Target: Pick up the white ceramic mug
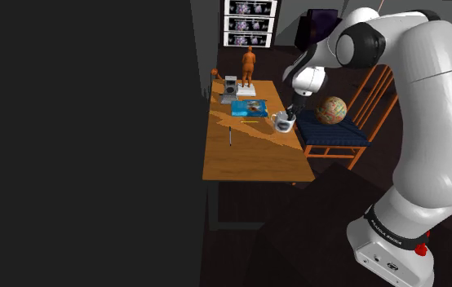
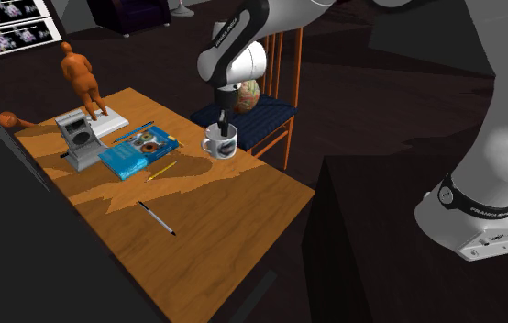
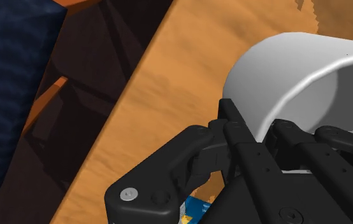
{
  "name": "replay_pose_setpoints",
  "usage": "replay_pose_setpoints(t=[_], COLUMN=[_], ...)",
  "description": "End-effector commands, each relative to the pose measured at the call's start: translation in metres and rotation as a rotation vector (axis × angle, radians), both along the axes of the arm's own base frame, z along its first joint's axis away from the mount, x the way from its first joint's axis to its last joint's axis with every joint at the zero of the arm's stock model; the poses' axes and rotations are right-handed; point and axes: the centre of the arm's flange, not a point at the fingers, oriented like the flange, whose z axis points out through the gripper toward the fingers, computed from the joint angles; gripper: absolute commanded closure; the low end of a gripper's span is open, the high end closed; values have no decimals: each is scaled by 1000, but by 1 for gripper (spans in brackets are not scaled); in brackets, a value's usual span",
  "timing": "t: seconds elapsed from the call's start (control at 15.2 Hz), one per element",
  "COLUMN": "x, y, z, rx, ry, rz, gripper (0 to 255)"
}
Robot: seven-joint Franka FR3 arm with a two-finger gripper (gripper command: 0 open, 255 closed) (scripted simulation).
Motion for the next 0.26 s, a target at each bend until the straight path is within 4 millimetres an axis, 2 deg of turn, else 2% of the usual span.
replay_pose_setpoints(t=[0.0, 0.2], x=[-1, -1], y=[0, 0], z=[12, 18], rx=[0, 0], ry=[0, 0], rz=[0, 0], gripper=[255, 255])
